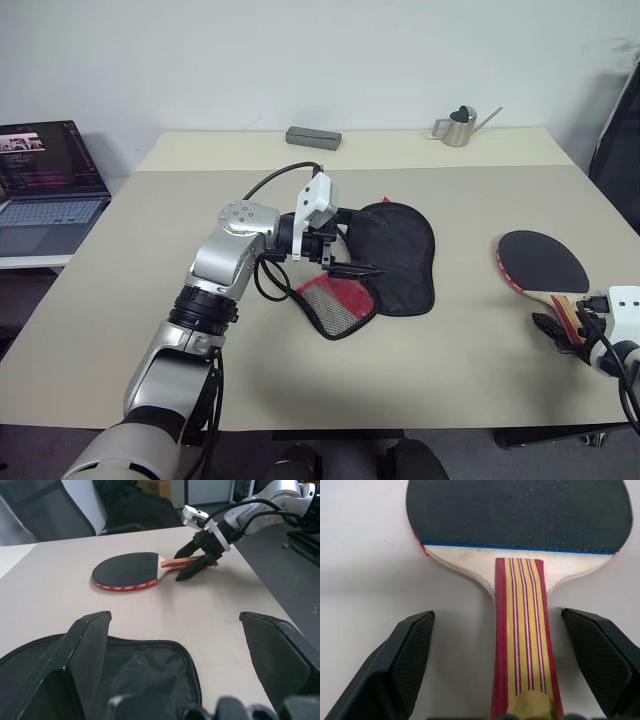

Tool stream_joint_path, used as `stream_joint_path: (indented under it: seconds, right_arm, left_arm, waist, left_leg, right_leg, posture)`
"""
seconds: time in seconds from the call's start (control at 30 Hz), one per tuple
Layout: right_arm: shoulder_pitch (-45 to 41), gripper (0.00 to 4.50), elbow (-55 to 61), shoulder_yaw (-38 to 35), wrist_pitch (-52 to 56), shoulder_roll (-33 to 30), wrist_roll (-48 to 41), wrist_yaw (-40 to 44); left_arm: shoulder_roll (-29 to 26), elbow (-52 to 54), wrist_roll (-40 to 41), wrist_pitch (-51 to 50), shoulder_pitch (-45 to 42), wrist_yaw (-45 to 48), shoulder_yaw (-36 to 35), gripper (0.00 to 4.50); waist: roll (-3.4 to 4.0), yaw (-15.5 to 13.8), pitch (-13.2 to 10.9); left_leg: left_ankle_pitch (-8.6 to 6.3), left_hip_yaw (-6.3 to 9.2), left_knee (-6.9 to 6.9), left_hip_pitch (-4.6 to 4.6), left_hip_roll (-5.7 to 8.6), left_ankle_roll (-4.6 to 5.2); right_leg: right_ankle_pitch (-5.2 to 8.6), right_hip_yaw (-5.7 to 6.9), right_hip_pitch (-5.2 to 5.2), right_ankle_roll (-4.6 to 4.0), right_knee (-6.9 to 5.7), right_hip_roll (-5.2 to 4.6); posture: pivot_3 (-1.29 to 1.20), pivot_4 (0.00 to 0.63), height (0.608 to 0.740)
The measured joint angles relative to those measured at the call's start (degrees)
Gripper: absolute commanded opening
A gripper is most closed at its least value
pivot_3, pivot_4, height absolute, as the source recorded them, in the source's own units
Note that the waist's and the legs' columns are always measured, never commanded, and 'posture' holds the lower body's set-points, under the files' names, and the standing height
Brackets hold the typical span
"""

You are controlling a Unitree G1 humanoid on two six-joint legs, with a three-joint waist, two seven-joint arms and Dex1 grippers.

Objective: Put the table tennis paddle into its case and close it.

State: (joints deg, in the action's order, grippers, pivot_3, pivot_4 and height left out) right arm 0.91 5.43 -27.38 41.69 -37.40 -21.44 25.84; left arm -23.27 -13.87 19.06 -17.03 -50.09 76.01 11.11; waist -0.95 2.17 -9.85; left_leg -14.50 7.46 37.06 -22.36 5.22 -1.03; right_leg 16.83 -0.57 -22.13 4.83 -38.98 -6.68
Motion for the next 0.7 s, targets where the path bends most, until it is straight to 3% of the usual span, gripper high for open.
stream_joint_path:
  seconds: [0.27,0.5,0.7]
  right_arm:
    - [-2.8,1.14,-2.6,1.6,-0.9,0.0,2.3,-1.6]
    - [-5.3,1.16,-1.4,1.7,2.6,1.4,2.1,-4.8]
    - [-12.6,1.16,6.8,2.1,10.1,3.0,0.2,-9.0]
  left_arm:
    - [-1.6,0.3,-0.1,0.0,1.3,-0.5,-0.1,4.5]
    - [-5.4,1.0,-0.1,-0.1,4.8,-2.0,-1.6,4.5]
    - [-11.7,2.2,-0.2,0.0,8.9,-3.1,-4.8,4.5]
  waist:
    - [-0.08,0.2,0.0]
    - [-0.08,0.2,0.0]
    - [-0.03,0.4,0.0]
  left_leg:
    - [0.04,-0.05,-0.02,0.37,-0.01,0.07]
    - [0.03,-0.06,-0.06,0.44,-0.02,0.07]
    - [0.03,-0.08,-0.11,0.26,-0.02,0.06]
  right_leg:
    - [-0.17,-0.14,0.24,-0.02,0.01,0.04]
    - [-0.17,-0.19,0.27,-0.02,0.02,0.04]
    - [-0.17,-0.25,0.01,-0.03,0.01,0.04]
  posture:
    - [0.0,0.15,0.74]
    - [0.0,0.15,0.74]
    - [0.0,0.15,0.74]
